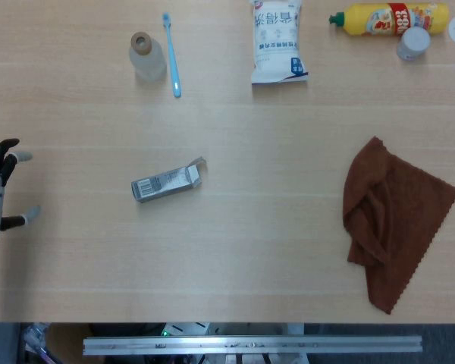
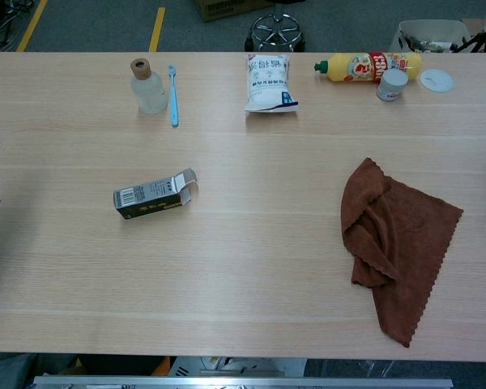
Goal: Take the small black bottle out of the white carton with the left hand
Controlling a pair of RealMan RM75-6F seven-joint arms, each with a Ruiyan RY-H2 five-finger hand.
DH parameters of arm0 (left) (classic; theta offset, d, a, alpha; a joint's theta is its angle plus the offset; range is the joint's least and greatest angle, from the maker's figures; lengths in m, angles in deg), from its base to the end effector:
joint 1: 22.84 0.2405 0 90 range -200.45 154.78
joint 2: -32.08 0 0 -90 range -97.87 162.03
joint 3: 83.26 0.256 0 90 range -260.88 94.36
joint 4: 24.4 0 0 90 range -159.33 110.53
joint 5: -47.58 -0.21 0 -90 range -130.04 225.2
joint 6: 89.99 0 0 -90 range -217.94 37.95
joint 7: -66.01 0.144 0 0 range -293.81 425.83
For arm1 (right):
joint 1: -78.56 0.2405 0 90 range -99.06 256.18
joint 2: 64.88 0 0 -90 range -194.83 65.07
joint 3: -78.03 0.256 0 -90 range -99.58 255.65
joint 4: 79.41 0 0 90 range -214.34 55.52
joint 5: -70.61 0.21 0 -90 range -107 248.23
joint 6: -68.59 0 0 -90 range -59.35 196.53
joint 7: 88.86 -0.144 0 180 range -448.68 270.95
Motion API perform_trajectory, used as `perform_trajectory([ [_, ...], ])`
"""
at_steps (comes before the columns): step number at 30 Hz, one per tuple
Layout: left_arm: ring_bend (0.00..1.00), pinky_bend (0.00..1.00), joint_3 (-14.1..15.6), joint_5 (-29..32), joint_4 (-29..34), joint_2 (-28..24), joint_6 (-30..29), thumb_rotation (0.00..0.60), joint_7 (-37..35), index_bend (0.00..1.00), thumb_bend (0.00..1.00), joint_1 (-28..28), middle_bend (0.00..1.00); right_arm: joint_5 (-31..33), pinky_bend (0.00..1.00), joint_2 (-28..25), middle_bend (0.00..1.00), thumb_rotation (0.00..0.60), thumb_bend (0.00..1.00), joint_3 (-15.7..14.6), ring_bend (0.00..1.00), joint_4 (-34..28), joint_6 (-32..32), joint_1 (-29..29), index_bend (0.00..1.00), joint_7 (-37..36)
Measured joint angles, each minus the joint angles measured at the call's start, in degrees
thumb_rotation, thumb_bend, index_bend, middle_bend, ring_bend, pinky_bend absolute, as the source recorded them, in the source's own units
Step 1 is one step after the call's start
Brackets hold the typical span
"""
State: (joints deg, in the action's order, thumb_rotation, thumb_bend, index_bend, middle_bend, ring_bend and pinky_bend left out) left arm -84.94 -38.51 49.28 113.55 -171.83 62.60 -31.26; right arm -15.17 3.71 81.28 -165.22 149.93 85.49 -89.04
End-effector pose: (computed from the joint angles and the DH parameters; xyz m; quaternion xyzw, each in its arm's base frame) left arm -0.3326 0.1994 0.0777 -0.6105 -0.4039 -0.3927 0.5567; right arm -0.3236 -0.1953 0.1374 0.6142 -0.3858 0.3723 0.5791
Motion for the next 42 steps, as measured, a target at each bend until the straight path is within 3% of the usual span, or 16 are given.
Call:
perform_trajectory([
  [24, 0.20, 0.27, -1.10, -1.44, 3.46, -1.91, -2.67, 0.600, 2.67, 0.30, 0.08, -0.55, 0.19, -0.24, 0.18, 0.12, 0.15, 0.600, 0.12, -0.01, 0.11, 0.23, 0.09, 0.17, 0.22, -0.13],
  [42, 0.19, 0.25, 0.06, -0.06, 13.80, -6.06, 3.19, 0.600, 6.02, 0.28, 0.08, -2.30, 0.18, -0.55, 0.18, -5.30, 0.15, 0.600, 0.12, 4.74, 0.11, -4.99, 2.65, 2.51, 0.22, -0.16],
])
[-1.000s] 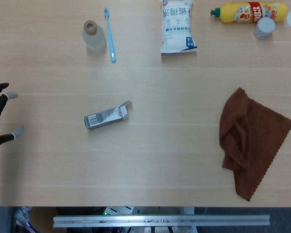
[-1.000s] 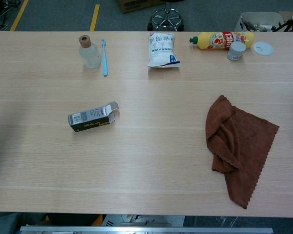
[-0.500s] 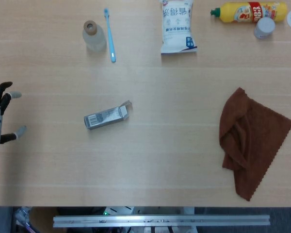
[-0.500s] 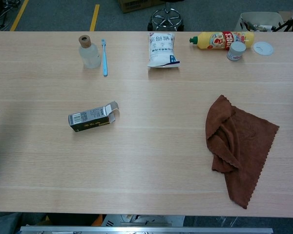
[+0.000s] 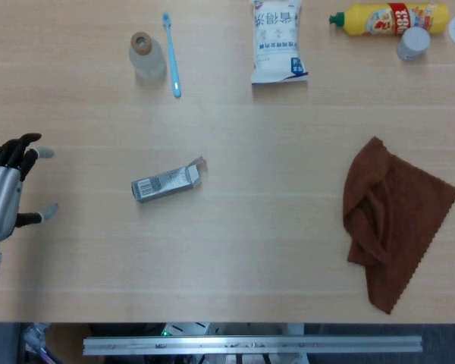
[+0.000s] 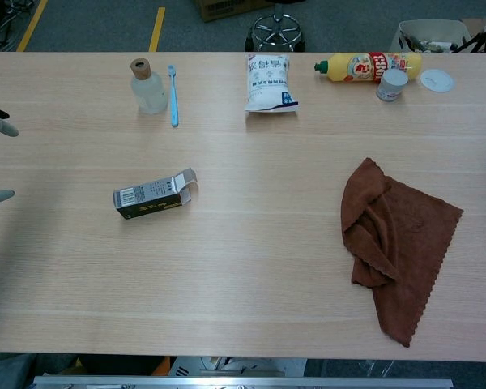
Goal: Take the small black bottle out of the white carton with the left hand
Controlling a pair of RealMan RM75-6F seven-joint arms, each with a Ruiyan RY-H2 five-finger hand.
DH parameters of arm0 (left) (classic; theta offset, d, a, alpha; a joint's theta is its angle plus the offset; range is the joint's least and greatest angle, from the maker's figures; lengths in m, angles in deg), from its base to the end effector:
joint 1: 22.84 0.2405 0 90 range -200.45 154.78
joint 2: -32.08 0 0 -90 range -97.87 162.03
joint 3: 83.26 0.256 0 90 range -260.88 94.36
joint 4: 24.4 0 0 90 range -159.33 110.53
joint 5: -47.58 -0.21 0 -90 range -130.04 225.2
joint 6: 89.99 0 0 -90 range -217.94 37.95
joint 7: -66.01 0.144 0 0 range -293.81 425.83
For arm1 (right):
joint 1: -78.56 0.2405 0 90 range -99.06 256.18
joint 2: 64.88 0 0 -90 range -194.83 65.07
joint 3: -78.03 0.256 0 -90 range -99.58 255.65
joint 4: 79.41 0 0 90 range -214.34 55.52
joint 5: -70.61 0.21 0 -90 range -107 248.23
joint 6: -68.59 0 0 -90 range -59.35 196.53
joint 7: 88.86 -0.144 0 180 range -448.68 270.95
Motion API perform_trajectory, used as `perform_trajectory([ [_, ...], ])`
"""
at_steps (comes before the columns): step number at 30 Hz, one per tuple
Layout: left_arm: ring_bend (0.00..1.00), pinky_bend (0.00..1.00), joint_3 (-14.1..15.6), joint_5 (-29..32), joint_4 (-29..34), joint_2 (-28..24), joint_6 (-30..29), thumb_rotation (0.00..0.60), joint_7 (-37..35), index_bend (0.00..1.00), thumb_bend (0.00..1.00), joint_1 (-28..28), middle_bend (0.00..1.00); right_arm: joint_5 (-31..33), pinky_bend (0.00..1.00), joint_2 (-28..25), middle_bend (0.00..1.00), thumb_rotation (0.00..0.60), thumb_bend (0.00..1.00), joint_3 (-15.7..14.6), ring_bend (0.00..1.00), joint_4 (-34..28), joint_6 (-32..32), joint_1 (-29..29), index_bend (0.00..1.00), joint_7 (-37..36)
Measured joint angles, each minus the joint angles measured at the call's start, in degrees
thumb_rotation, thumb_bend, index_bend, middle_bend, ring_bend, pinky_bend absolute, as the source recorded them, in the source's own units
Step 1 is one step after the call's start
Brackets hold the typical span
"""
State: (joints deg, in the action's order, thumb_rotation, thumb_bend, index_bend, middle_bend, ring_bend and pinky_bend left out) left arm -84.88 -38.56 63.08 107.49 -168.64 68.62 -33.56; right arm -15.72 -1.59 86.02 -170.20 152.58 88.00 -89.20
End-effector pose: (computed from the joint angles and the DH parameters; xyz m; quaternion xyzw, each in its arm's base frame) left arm -0.2928 0.2056 0.0839 -0.6332 -0.4123 -0.3959 0.5219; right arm -0.2926 -0.2239 0.1768 0.6008 -0.3318 0.4277 0.5882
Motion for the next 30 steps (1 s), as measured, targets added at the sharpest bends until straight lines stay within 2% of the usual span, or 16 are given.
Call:
perform_trajectory([
  [15, 0.19, 0.26, 0.80, -0.08, 4.21, 0.25, 2.96, 0.595, 3.13, 0.28, 0.08, -1.79, 0.18, 0.53, 0.18, -1.12, 0.15, 0.600, 0.12, 1.04, 0.11, -0.05, -0.34, 1.31, 0.22, -0.98],
  [19, 0.20, 0.26, 0.81, 1.05, 5.76, 0.12, 5.41, 0.536, 4.00, 0.28, 0.08, -2.79, 0.18, 0.63, 0.18, -1.13, 0.15, 0.600, 0.12, 1.32, 0.11, 0.29, -0.45, 1.69, 0.22, -1.40],
  [24, 0.20, 0.26, 0.71, 2.96, 7.54, -0.43, 8.81, 0.411, 4.60, 0.28, 0.08, -4.16, 0.18, 0.75, 0.18, -1.16, 0.15, 0.600, 0.12, 1.60, 0.11, 0.68, -0.53, 2.06, 0.22, -2.10],
  [30, 0.20, 0.26, -0.03, 7.68, 10.56, -1.12, 14.40, 0.379, 6.45, 0.28, 0.08, -6.93, 0.18, 1.02, 0.18, -1.06, 0.15, 0.600, 0.12, 1.58, 0.11, 1.62, -0.73, 2.25, 0.22, -3.12],
])
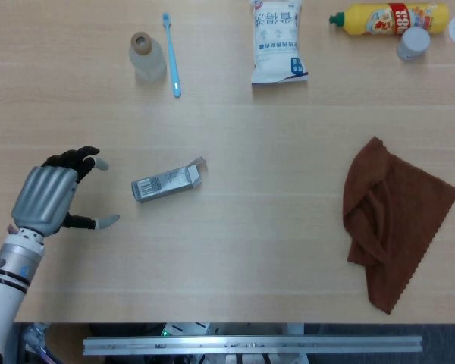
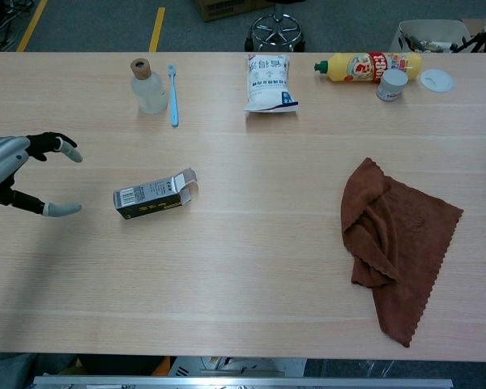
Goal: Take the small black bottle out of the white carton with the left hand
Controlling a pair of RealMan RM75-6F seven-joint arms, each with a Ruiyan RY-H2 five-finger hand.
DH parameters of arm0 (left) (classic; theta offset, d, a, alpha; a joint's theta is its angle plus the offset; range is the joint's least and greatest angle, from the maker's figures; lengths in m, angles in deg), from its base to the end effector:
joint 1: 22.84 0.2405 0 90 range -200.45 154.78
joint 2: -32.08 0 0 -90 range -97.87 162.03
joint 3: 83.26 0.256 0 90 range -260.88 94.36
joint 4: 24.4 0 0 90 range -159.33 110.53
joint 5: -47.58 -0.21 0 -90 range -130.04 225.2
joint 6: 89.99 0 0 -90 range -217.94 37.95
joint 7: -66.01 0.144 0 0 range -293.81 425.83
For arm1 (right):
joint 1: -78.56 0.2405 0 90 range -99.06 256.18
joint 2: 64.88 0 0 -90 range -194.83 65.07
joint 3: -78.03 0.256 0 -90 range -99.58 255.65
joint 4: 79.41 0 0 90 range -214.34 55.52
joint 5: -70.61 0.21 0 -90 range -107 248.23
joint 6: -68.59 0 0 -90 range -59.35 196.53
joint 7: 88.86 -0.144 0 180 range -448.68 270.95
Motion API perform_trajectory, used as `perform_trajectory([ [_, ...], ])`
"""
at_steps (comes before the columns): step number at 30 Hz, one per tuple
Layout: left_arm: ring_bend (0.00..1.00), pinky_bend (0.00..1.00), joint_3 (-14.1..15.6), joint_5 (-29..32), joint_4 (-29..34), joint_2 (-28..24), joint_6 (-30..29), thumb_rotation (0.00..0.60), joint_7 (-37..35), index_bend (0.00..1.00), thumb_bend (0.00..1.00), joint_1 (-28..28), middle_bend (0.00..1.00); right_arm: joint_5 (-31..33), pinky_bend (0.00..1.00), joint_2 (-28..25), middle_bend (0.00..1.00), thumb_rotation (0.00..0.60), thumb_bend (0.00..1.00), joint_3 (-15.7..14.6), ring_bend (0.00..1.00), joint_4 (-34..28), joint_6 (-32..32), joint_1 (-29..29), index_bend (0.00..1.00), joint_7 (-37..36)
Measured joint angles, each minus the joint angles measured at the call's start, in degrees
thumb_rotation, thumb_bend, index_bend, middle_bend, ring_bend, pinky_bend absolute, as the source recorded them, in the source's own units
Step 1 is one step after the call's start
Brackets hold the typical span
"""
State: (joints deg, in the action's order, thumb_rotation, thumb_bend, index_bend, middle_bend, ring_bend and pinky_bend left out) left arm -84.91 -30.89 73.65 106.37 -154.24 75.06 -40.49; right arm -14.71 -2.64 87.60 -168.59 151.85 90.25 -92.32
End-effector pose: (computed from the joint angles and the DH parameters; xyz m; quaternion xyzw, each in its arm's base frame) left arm -0.2521 0.2218 0.0468 -0.6814 -0.4761 -0.3440 0.4367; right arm -0.2898 -0.2420 0.1898 0.5956 -0.3224 0.4453 0.5857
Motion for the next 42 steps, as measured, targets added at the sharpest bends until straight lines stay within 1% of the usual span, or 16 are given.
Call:
perform_trajectory([
  [5, 0.20, 0.26, -0.52, 2.27, 0.47, 0.86, 1.26, 0.375, 3.31, 0.28, 0.08, -1.35, 0.18, 0.16, 0.18, 0.29, 0.15, 0.600, 0.12, -0.24, 0.11, 0.94, -0.14, -0.02, 0.22, -0.91],
  [8, 0.20, 0.26, -0.58, 3.08, -0.18, 2.17, 1.48, 0.384, 5.35, 0.28, 0.08, -1.90, 0.18, 0.18, 0.18, 0.50, 0.15, 0.600, 0.12, -0.43, 0.11, 1.51, -0.22, -0.03, 0.22, -1.40],
  [16, 0.20, 0.26, -0.40, 4.18, -4.28, 6.70, 2.79, 0.405, 9.18, 0.28, 0.08, -3.81, 0.18, 0.41, 0.18, 1.04, 0.15, 0.600, 0.12, -0.59, 0.11, 2.29, -0.39, 0.09, 0.22, -1.93],
  [18, 0.20, 0.26, -0.33, 4.37, -5.51, 7.72, 3.48, 0.420, 9.54, 0.28, 0.08, -4.35, 0.18, 0.45, 0.18, 1.25, 0.15, 0.600, 0.12, -0.71, 0.11, 2.48, -0.51, 0.11, 0.22, -2.02],
  [22, 0.20, 0.26, -0.23, 5.12, -7.94, 9.49, 4.89, 0.485, 9.77, 0.28, 0.08, -5.41, 0.18, 0.72, 0.18, 1.67, 0.15, 0.600, 0.12, -0.94, 0.11, 3.08, -0.92, 0.14, 0.22, -2.24],
  [31, 0.20, 0.26, -0.67, 7.18, -9.97, 10.93, 5.96, 0.498, 9.05, 0.28, 0.08, -6.46, 0.18, 0.92, 0.18, 2.51, 0.15, 0.600, 0.12, -1.39, 0.11, 4.21, -1.58, 0.27, 0.22, -3.03],
  [38, 0.20, 0.26, -1.54, 9.27, -9.49, 11.29, 6.89, 0.501, 7.26, 0.29, 0.08, -7.03, 0.18, 0.98, 0.18, 2.61, 0.15, 0.600, 0.12, -1.56, 0.11, 4.42, -1.54, 0.15, 0.22, -3.26],
  [42, 0.20, 0.26, -1.58, 9.70, -9.73, 11.92, 6.92, 0.505, 8.22, 0.29, 0.08, -7.47, 0.18, 1.02, 0.18, 2.66, 0.15, 0.600, 0.12, -1.60, 0.11, 4.56, -1.60, 0.16, 0.22, -3.42],
])
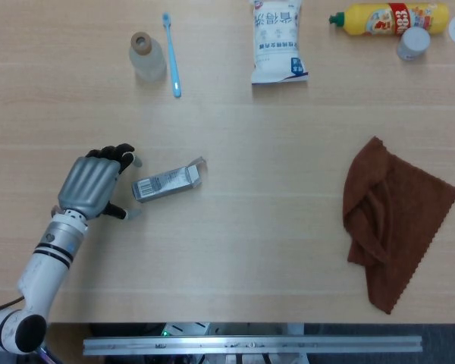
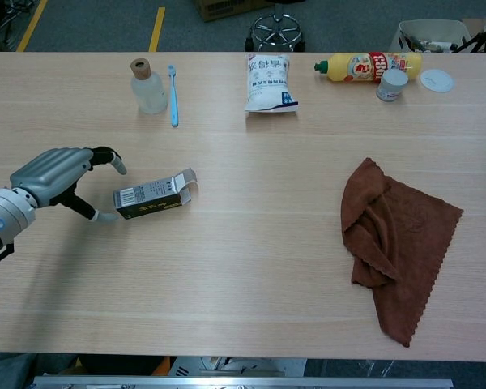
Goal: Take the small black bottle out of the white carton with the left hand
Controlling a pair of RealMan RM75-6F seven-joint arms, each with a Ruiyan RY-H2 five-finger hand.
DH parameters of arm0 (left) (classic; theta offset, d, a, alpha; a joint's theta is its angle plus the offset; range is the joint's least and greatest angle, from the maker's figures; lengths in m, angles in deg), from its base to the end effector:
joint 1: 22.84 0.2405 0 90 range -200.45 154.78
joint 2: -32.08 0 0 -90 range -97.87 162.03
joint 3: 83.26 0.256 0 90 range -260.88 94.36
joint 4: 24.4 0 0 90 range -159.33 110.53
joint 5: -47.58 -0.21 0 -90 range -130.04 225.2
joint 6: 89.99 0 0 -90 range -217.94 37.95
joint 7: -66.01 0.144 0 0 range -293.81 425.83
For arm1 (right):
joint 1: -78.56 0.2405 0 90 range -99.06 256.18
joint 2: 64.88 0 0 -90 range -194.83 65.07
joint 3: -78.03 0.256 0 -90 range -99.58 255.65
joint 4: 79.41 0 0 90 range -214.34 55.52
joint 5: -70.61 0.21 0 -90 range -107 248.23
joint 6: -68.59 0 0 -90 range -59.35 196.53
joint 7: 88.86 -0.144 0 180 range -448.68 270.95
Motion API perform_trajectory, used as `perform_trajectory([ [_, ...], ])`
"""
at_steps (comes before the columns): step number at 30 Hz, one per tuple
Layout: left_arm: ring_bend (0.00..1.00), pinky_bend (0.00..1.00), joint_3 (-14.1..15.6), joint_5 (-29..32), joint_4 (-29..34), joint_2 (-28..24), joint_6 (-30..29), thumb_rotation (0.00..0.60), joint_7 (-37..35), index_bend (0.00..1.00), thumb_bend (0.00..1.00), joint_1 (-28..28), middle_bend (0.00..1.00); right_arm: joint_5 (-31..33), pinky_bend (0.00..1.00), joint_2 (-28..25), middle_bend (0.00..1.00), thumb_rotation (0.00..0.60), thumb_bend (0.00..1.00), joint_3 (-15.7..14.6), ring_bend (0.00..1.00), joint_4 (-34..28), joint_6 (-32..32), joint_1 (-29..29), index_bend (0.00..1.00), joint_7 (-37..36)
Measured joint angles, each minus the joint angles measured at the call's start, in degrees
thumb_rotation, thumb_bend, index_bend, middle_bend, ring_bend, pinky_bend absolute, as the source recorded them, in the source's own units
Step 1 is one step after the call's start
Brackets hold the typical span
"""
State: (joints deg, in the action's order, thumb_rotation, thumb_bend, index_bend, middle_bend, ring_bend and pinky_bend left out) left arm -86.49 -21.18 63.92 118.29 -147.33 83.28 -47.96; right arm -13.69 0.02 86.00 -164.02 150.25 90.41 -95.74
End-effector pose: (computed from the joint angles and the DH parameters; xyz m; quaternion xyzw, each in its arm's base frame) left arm -0.2405 0.2552 -0.0180 -0.7149 -0.4695 -0.2972 0.4244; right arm -0.3091 -0.2407 0.1771 0.5931 -0.3513 0.4335 0.5804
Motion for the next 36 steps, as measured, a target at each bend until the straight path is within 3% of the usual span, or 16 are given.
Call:
perform_trajectory([
  [10, 0.21, 0.26, -0.95, 2.34, -2.25, 4.01, -2.42, 0.596, 2.23, 0.32, 0.08, -0.29, 0.18, 0.22, 0.18, 0.15, 0.15, 0.600, 0.12, -0.19, 0.11, 0.51, 0.06, -0.27, 0.22, -0.48],
  [36, 0.22, 0.26, -1.18, 5.19, -3.56, 7.21, -3.70, 0.597, 4.32, 0.36, 0.08, -0.65, 0.19, 0.61, 0.18, 0.90, 0.15, 0.600, 0.12, -0.51, 0.11, 1.81, 0.01, -0.78, 0.22, -1.58],
])
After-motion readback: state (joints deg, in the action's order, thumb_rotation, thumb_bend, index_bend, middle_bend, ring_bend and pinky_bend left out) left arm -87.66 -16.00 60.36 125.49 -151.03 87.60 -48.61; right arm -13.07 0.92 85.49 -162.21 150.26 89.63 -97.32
